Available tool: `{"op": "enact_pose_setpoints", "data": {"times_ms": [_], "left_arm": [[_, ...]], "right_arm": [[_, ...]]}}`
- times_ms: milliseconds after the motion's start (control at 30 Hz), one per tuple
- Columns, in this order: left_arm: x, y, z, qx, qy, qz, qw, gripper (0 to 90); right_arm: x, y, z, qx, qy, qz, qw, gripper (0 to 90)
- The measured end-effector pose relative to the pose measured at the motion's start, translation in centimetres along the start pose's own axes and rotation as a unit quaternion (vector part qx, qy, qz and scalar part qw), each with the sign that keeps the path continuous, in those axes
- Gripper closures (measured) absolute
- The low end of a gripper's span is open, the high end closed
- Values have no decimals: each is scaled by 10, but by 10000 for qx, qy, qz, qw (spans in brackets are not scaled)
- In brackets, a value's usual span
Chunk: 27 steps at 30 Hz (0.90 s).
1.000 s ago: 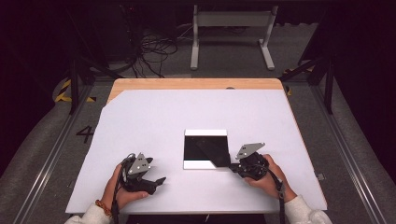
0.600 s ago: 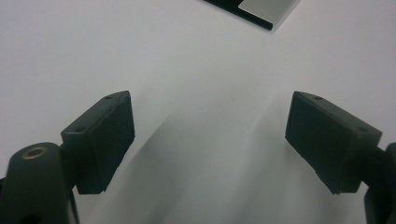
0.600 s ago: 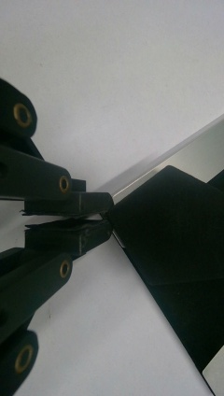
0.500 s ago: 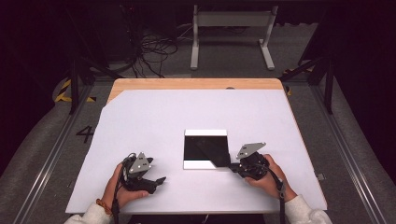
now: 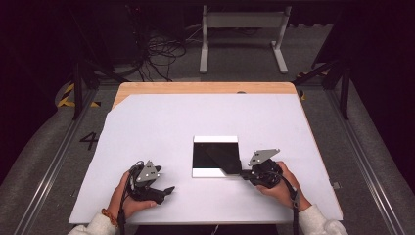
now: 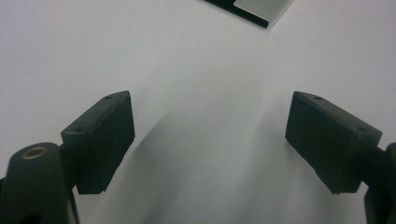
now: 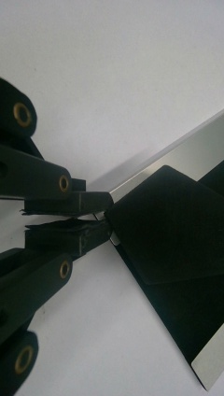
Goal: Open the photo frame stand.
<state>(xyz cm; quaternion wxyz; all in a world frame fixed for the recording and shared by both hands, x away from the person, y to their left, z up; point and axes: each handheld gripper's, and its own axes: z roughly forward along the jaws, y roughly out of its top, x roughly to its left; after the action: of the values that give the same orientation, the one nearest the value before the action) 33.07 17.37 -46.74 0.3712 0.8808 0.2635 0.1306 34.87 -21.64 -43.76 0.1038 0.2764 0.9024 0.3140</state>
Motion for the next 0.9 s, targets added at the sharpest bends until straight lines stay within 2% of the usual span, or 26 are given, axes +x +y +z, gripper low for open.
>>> {"op": "enact_pose_setpoints", "data": {"times_ms": [200, 500, 900], "left_arm": [[1, 0, 0, -7, 22, -12, 10000, 164], [0, 2, 2, 36, 34, 75, 10000, 163], [-1, 1, -1, 44, 76, 59, 9999, 159]], "right_arm": [[1, 0, -1, -24, -24, -34, 10000, 851], [2, 0, -2, -115, -87, -41, 9999, 844], [4, 4, -6, -487, -186, -30, 9986, 841]]}}
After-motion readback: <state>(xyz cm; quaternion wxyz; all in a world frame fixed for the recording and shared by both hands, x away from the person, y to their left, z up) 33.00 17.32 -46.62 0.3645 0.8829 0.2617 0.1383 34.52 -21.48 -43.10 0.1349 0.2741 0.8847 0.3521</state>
